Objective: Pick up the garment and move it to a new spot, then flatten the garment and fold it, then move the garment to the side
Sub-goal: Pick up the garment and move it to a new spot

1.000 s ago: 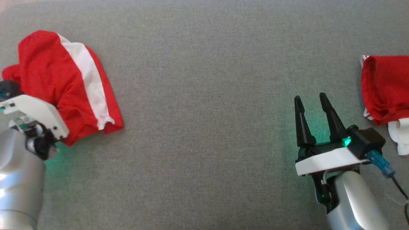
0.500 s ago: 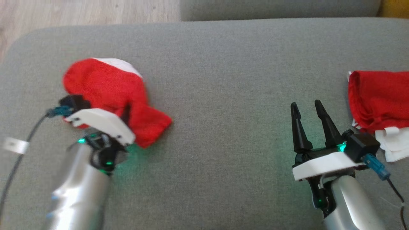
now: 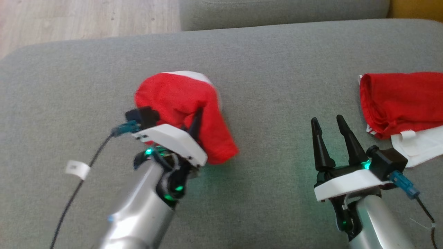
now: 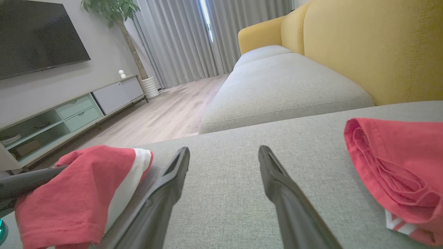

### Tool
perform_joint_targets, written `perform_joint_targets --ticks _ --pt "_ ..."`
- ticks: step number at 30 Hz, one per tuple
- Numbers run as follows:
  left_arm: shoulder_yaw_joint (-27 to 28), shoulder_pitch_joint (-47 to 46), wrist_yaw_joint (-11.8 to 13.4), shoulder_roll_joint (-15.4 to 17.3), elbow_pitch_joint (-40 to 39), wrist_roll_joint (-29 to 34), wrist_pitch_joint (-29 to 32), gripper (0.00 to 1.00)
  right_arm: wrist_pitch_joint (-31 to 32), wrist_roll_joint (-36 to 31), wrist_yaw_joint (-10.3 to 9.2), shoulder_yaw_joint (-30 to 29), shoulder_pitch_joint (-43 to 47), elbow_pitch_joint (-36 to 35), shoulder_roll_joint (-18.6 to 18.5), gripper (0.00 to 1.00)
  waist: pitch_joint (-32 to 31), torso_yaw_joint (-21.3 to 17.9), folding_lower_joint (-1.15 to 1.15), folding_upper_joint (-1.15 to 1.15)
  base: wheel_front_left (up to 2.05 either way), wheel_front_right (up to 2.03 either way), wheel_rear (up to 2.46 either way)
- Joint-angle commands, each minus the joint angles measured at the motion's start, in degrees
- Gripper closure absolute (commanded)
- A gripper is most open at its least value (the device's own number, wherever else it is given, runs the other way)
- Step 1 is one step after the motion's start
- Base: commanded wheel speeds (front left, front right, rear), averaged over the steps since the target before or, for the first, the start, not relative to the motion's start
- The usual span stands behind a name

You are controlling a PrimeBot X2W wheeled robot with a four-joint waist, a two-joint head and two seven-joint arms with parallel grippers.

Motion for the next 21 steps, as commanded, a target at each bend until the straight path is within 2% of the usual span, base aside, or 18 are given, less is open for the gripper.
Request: perform_joint_targets --ticks 1,3,4,5,6,10,13,21 --pt "0.23 -2.03 0.99 0.81 -2.77 -0.81 -1.67 1.00 -0.76 0.06 -0.05 1.51 -1.00 -1.80 -0.14 0.00 0.27 -0.37 0.01 0.00 0.00 0.00 0.00" --pt "-2.63 -2.61 2.78 0.80 -4.07 -2.75 -4.34 1.00 -0.76 0.06 -0.05 1.47 -1.10 -1.90 -0.14 0.00 0.46 -0.70 0.01 0.00 0.00 0.00 0.00" --pt "-3.90 -3.09 3.36 0.80 -4.50 -3.33 -5.79 0.89 -0.76 0.08 -0.05 1.46 -1.15 -1.95 -0.14 0.00 0.54 -0.84 0.01 0.00 0.00 0.00 0.00" --pt "-4.92 -3.66 3.99 0.80 -4.69 -3.52 -7.52 0.36 -0.77 0.09 -0.05 1.46 -1.17 -1.98 -0.14 0.00 0.58 -0.96 0.01 0.00 0.00 0.00 0.00" --pt "-5.72 -4.23 4.70 0.80 -4.49 -3.61 -9.08 0.00 -0.77 0.10 -0.05 1.50 -1.20 -1.99 -0.14 0.00 0.61 -1.07 0.01 0.00 0.00 0.00 0.00" --pt "-7.36 -6.63 5.48 0.79 -1.96 -1.86 -14.28 0.00 -0.77 0.26 -0.05 1.54 -1.33 -1.95 -0.14 0.00 0.59 -1.38 0.01 0.00 0.00 0.00 0.00" --pt "-6.79 -7.76 4.20 1.78 0.11 -0.20 -18.15 0.00 -0.77 0.38 -0.05 1.15 -1.24 -2.10 -0.14 0.00 0.39 -1.23 0.01 0.00 0.00 0.00 0.00" --pt "-4.19 -5.29 0.35 10.12 2.16 5.14 -25.24 0.00 -0.77 0.22 -0.05 0.11 -0.12 -2.63 -0.14 0.00 -1.67 0.54 0.01 0.00 0.00 0.00 0.00"
